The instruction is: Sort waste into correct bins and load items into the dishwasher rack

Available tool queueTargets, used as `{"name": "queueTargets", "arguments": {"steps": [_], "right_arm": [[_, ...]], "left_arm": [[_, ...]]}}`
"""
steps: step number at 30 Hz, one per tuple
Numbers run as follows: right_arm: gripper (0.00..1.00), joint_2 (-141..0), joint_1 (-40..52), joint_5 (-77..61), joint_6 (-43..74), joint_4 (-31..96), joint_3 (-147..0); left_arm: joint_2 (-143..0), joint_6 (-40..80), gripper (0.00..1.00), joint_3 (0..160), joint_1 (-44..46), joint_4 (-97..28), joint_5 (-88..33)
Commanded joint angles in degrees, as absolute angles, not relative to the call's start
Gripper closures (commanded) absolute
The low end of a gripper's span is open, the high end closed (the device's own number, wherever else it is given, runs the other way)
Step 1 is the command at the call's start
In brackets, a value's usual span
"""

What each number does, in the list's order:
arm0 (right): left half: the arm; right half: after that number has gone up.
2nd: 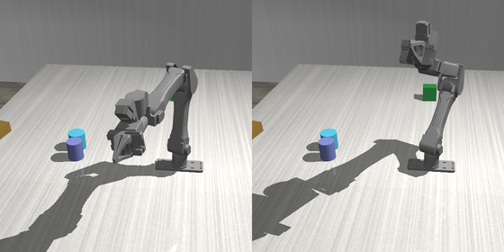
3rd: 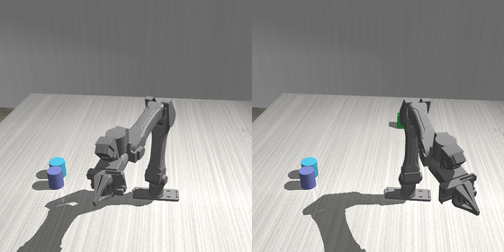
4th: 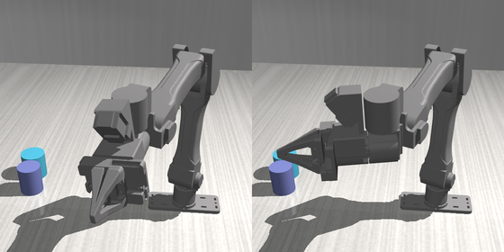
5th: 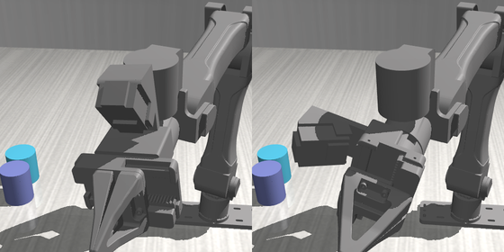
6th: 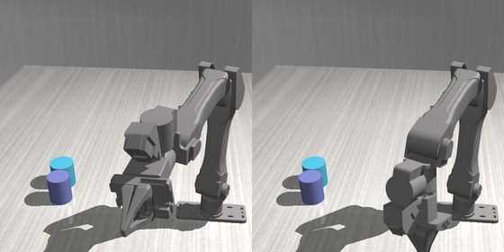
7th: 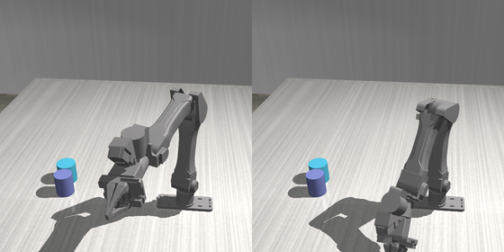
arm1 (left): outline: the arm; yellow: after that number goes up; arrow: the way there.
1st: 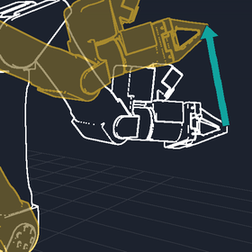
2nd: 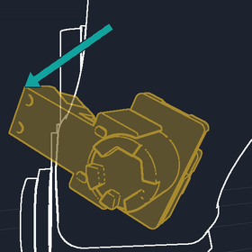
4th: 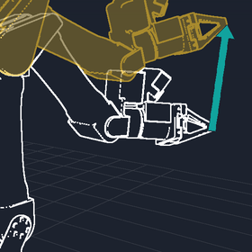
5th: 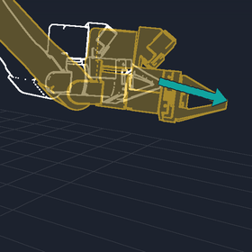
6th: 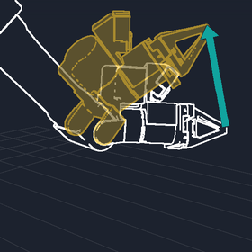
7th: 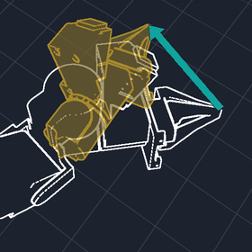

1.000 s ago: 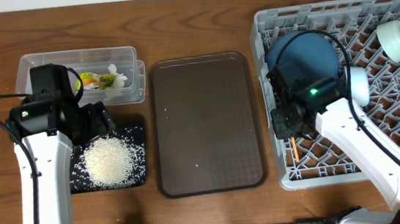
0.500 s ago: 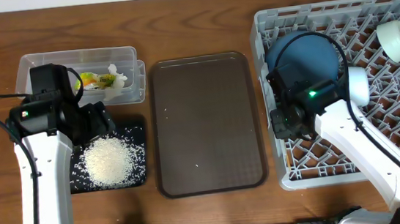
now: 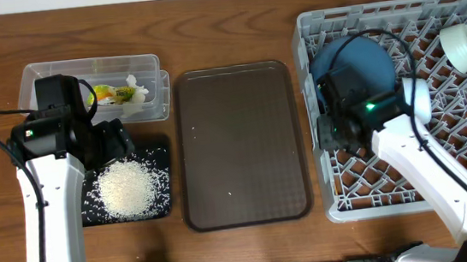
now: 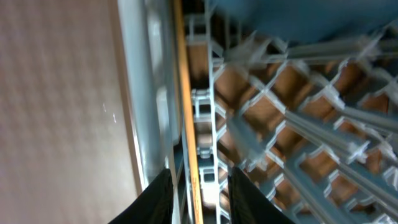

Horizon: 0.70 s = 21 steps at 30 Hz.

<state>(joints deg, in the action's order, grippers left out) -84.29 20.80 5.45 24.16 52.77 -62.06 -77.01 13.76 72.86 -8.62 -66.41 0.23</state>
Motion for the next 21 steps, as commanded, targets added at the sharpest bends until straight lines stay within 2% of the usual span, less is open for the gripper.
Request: {"name": "queueTargets", "arguments": {"steps": [1, 7, 12, 14, 16, 21], "right_arm": [[0.64, -83.13, 17.67, 2.04, 26.50, 50.35, -61.93], [0.44, -79.64, 11.27, -2.79, 24.49, 45.32, -61.95], [0.26, -76.79, 6.70, -2.92, 17.43, 45.52, -61.95], [0.10, -76.07, 4.89, -2.92, 14.28, 46.52, -61.95], [0.01, -75.31, 2.20, -3.25, 12.58, 47.35, -61.95], [0.01, -74.67, -4.29, -10.28, 8.71, 46.89, -61.98]], "left_arm": [[-76.34, 14.26, 0.09, 72.97, -8.93, -66.61, 0.69], [-76.34, 14.28, 0.09, 72.97, -8.93, -66.59, 0.69], [-76.34, 14.28, 0.09, 72.97, -8.93, -63.70, 0.64], [-76.34, 14.31, 0.09, 72.97, -8.93, -63.70, 0.40], [-76.34, 14.33, 0.09, 72.97, -8.93, -62.76, -1.08], [-76.36, 14.39, 0.09, 72.97, -8.93, -60.01, -7.33]]}}
